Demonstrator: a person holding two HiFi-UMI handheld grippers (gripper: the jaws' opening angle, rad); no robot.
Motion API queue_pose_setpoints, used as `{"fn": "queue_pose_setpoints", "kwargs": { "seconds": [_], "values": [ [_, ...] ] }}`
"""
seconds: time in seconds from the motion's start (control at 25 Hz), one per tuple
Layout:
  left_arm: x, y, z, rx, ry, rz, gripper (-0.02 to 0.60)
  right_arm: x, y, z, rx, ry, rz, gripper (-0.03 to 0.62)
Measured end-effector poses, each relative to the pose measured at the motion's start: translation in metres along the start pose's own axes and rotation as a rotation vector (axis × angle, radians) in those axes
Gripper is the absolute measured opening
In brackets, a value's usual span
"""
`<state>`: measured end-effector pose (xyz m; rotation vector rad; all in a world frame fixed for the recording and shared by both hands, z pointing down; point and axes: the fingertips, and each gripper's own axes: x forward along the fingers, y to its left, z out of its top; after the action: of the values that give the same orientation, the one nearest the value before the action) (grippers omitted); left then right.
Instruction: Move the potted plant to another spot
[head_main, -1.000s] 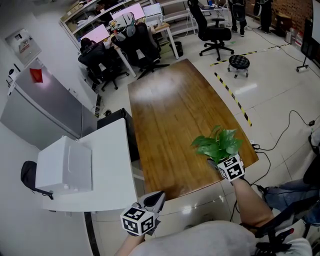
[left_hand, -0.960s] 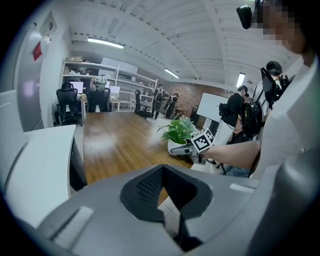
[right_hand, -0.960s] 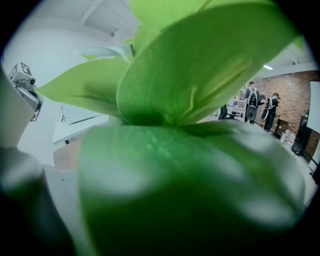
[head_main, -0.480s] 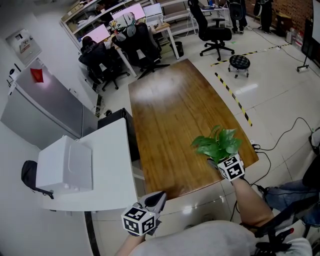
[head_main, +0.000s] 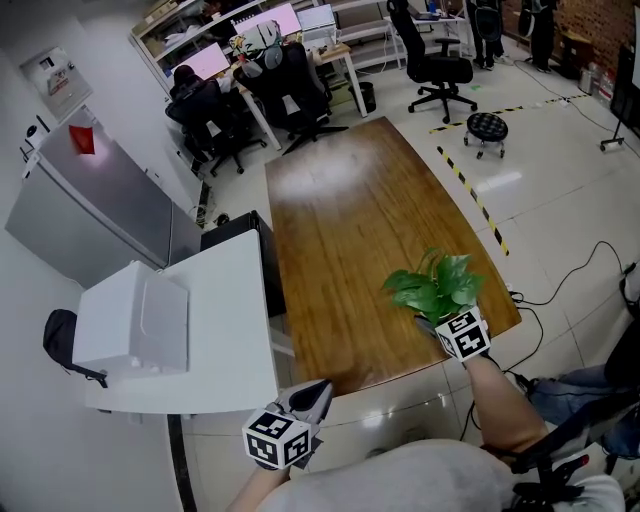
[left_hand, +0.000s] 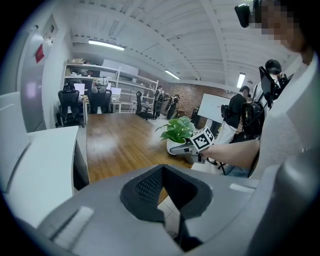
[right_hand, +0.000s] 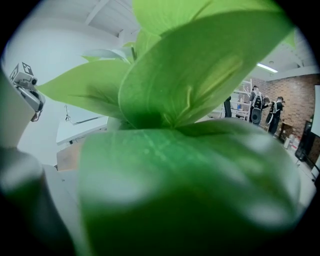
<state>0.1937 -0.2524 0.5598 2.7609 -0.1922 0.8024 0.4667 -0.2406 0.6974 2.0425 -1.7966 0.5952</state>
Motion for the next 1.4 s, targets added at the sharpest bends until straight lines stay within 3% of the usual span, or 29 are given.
{"fn": "queue_pose_setpoints", "kwargs": {
  "seconds": [0.2,0.68,1.4],
  "values": [
    [-0.017,0.005,-0.003,-0.013,-0.017,0.022,-0.003,0.005,0.015,0.010,-0.020,0.004,0.027,0.479],
    [-0.085,0.024,-0.018,-0.113,-0.114,0.165,-0.003,0.021,0.090,0.054,-0.111,-0.001,0.157,0.479],
    [-0.251,0.102,-0.108,-0.303,-0.224,0.431,-0.003,0.097,0.339,0.120,-0.298,-0.010,0.440,0.479]
  ]
}}
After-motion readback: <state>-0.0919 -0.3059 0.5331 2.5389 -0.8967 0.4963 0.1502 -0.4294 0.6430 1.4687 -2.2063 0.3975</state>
